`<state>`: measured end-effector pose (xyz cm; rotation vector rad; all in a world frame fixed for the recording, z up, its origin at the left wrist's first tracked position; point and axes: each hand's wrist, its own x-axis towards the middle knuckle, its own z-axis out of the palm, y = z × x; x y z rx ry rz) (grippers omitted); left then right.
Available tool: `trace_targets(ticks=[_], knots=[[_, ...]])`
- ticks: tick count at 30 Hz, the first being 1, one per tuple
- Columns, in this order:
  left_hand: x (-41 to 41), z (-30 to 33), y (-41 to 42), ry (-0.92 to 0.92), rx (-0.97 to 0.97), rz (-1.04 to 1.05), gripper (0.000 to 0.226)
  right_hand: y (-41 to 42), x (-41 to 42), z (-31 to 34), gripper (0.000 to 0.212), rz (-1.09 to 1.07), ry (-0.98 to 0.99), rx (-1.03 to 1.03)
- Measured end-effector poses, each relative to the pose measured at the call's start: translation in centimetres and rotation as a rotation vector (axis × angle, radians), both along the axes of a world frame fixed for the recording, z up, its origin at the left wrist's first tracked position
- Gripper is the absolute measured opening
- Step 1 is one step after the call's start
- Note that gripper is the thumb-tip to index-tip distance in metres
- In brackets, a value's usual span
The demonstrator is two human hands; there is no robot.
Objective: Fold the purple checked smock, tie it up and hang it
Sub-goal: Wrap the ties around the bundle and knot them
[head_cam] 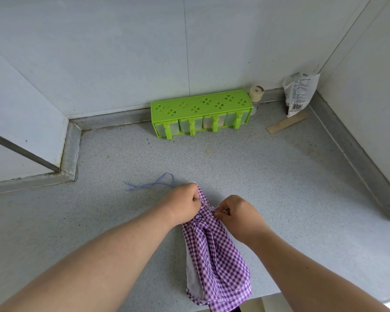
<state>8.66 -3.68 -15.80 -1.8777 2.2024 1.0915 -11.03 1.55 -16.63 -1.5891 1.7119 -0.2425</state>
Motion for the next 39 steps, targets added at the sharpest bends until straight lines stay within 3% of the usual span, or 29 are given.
trace_targets(ticks=[7, 12, 15, 18, 25, 39], knots=[[0.2, 0.3, 0.5, 0.067, 0.032, 0.038, 0.007, -0.1, -0.2, -0.6, 0.009, -0.001, 0.025, 0.027], [0.5, 0.4, 1.5, 0.090, -0.067, -0.064, 0.038, -0.1, -0.4, -0.3, 0.025, 0.005, -0.085, -0.016], [0.6, 0.4, 2.0, 0.108, -0.101, -0.095, 0.044, -0.3, 0.1, 0.1, 0.015, 0.051, -0.056, -0.026], [0.1, 0.3, 2.0, 0.051, -0.121, -0.159, 0.037, -0.5, 0.7, 0.1, 0.003, 0.063, 0.024, -0.022], [-1.2, -0.1, 1.3, -0.001, -0.176, -0.104, 0.014, 0.0, 0.6, -0.4, 0.012, 0.016, 0.021, -0.040], [-0.5, -0.7, 1.6, 0.026, -0.168, -0.116, 0.021, 0.4, -0.1, -0.9, 0.008, -0.070, -0.035, 0.051]])
